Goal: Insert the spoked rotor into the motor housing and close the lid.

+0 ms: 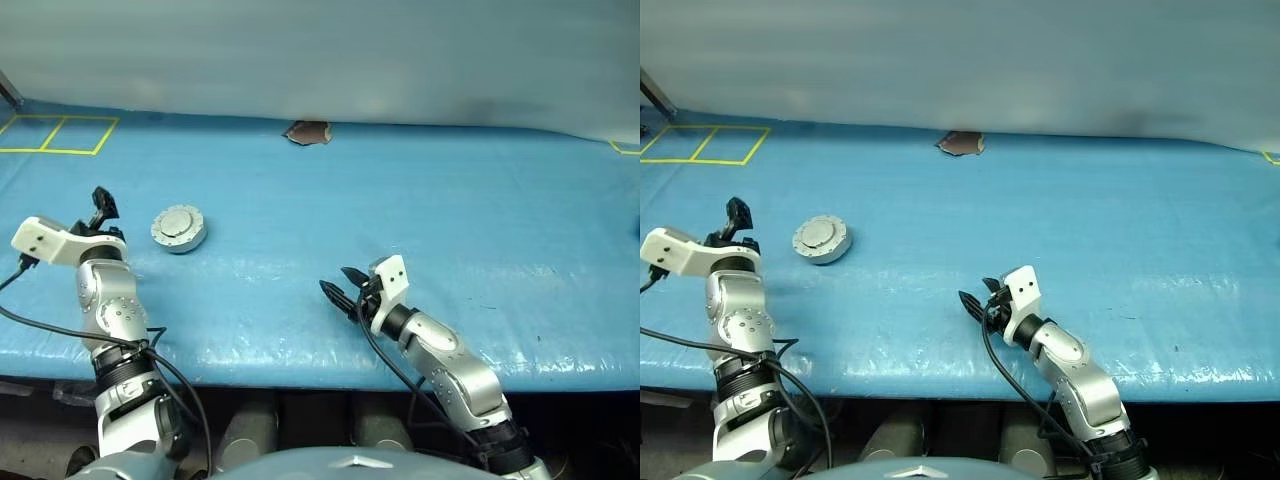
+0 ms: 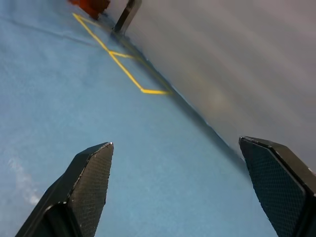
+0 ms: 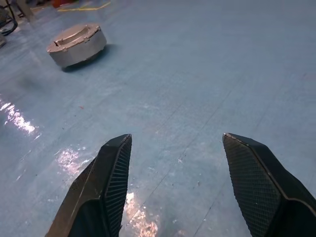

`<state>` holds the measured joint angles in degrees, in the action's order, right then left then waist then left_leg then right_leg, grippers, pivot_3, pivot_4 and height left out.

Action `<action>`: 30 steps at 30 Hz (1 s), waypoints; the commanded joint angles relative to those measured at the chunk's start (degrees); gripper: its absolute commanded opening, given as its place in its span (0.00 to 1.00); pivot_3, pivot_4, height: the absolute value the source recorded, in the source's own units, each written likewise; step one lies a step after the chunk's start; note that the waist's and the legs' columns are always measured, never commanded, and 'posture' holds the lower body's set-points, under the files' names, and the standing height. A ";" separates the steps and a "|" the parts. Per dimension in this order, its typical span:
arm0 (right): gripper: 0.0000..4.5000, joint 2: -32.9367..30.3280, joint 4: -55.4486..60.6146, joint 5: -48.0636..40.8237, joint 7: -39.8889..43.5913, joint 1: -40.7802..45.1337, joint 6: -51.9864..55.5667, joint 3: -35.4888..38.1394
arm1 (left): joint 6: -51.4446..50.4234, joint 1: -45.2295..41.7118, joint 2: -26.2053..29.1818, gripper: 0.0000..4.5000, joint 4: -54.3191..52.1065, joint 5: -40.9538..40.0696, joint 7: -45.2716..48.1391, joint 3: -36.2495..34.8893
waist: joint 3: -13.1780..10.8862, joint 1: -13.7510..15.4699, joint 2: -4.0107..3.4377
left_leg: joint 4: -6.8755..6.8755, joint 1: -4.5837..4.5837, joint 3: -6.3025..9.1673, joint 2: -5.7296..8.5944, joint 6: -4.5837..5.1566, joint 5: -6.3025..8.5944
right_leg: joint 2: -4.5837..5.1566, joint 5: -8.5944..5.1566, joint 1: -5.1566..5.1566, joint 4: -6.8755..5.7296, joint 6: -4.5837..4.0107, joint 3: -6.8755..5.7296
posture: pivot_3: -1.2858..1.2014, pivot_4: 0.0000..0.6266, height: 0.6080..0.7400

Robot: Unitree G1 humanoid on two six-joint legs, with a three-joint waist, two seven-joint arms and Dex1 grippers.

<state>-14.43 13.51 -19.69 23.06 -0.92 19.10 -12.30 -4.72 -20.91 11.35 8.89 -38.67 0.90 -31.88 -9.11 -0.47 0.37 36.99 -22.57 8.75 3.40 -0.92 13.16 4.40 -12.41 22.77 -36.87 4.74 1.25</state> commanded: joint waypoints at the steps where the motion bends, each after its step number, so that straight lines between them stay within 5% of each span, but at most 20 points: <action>1: 0.69 -0.71 0.27 3.41 -0.55 0.71 -6.74 3.46 | -5.79 2.98 1.69 0.99 -12.07 -2.21 17.09 12.93 | 0.00 -0.05 0.00 | 0.00 -0.01 0.00 0.00 0.00 0.00 | 0.00 0.00 0.00 0.01 -0.01 0.00 | 0.52 0.24 1.00; 7: 0.69 -6.53 0.51 5.82 2.68 1.71 -8.15 7.02 | -13.06 9.21 12.11 0.99 -21.28 5.31 35.66 33.32 | -0.04 -1.62 -0.19 | -0.22 0.13 -0.29 -0.14 0.03 0.00 | -0.02 -0.07 0.09 -0.06 -0.12 0.12 | 0.52 0.24 1.00; 12: 0.69 -11.82 1.38 2.76 9.23 1.29 -5.01 8.66 | -9.77 11.80 21.02 0.99 -21.02 18.52 44.15 45.30 | -0.05 -1.83 -0.18 | -0.63 0.38 -0.47 -0.27 0.03 -0.01 | -0.05 -0.28 0.10 -0.07 -0.23 0.22 | 0.52 0.24 1.00; 30: 0.69 -12.72 -0.46 2.59 14.91 2.19 -5.37 9.08 | 3.96 13.59 18.29 0.99 -15.12 24.37 49.10 44.63 | -0.09 -0.71 -0.19 | -0.88 0.46 -0.52 -0.24 0.05 -0.01 | 0.06 -0.36 0.09 0.01 -0.16 0.23 | 0.52 0.24 1.00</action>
<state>-27.38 11.95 -16.79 37.58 0.25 15.13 -4.46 -2.01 -7.04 30.24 -5.63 -13.99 49.64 13.99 -9.20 -1.18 0.17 36.11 -22.10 8.23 3.16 -0.87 13.15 4.46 -12.77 22.87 -36.85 4.59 1.48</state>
